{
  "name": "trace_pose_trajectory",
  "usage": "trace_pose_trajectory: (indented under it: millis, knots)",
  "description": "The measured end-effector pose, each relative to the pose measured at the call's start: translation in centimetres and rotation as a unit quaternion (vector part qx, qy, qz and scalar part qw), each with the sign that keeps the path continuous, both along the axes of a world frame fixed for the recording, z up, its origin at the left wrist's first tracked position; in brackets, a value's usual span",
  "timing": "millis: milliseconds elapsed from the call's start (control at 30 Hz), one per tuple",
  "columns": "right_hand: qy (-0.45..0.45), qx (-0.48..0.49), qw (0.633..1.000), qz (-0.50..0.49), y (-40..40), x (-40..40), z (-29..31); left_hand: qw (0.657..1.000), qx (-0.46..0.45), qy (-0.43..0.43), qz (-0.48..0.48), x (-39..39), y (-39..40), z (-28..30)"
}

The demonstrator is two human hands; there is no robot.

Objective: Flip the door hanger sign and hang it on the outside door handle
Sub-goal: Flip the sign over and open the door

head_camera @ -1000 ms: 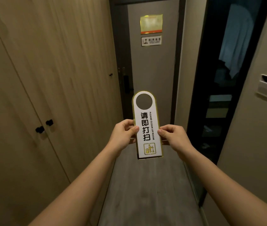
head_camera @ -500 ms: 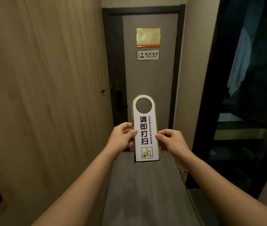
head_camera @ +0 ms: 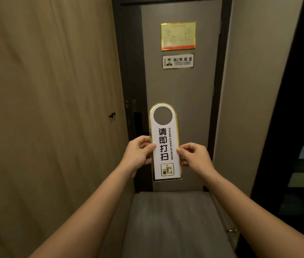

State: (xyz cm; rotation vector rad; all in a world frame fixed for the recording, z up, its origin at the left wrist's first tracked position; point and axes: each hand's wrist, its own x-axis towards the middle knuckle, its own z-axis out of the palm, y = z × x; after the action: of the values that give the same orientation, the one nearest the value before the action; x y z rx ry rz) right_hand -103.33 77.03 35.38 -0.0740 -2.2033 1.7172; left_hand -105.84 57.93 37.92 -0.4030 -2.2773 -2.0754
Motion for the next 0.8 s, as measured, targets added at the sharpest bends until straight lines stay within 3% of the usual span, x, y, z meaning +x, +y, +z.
trace_pose_trajectory:
  millis: [333, 800]
  knots:
    - [0.025, 0.031, 0.999, 0.026, 4.1, -24.9, 2.7, 0.999, -0.003, -0.001, 0.051, -23.7, 4.4, 2.8]
    - [0.033, 0.223, 0.974, -0.030, 4.0, -54.4, 1.6, 0.999, 0.033, -0.015, 0.024, -56.3, 4.6, 2.1]
